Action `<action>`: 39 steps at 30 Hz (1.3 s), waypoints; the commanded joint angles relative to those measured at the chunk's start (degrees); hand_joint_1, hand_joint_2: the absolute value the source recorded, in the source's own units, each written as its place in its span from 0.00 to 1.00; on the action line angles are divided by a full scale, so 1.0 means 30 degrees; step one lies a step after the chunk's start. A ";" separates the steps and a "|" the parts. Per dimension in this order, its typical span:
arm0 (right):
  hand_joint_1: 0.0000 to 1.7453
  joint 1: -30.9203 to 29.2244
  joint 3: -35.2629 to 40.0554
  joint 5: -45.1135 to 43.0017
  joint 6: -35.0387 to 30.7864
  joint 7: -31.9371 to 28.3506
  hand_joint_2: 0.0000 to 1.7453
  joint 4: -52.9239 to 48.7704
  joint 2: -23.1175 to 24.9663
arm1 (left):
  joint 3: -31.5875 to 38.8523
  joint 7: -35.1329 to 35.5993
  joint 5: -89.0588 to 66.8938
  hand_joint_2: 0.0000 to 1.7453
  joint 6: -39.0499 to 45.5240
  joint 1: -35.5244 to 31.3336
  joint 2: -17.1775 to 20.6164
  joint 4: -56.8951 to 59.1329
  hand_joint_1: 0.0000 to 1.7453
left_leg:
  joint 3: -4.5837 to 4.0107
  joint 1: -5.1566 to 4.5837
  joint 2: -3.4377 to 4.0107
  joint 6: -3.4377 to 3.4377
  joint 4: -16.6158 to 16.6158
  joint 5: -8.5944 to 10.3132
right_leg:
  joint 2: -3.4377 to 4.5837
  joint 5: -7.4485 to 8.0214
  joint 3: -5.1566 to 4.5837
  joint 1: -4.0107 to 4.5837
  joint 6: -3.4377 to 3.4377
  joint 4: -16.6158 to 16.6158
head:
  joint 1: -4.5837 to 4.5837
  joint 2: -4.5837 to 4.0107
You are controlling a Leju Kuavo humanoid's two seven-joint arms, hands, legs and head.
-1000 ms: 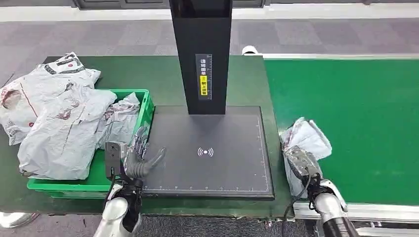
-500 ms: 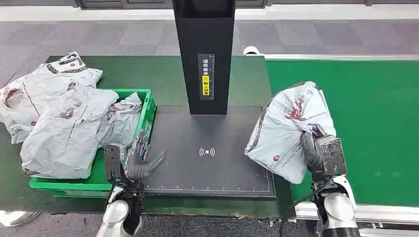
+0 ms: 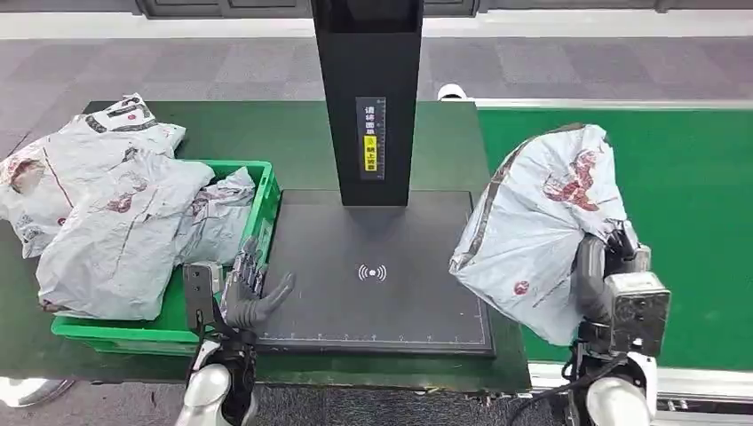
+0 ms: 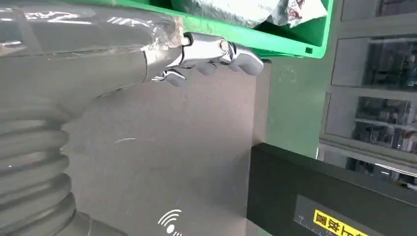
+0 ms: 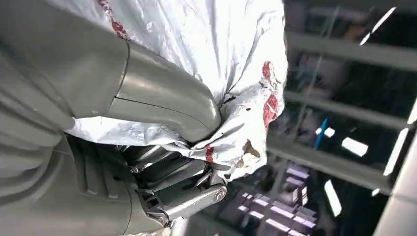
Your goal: Moved the parcel from conveyor to table for the left to box.
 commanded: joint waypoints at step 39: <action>1.00 -0.9698 0.4601 -0.2141 0.3872 0.0331 1.00 2.0506 0.4210 | -0.2556 -0.0222 0.0266 1.00 -0.0247 -0.3987 0.0043 0.3153 0.00 | 0.0040 -0.0017 -0.0148 0.0033 -0.0008 0.0122 | -0.0110 0.0066 0.0038 0.0015 0.0024 -0.0015 | 0.0000 0.0000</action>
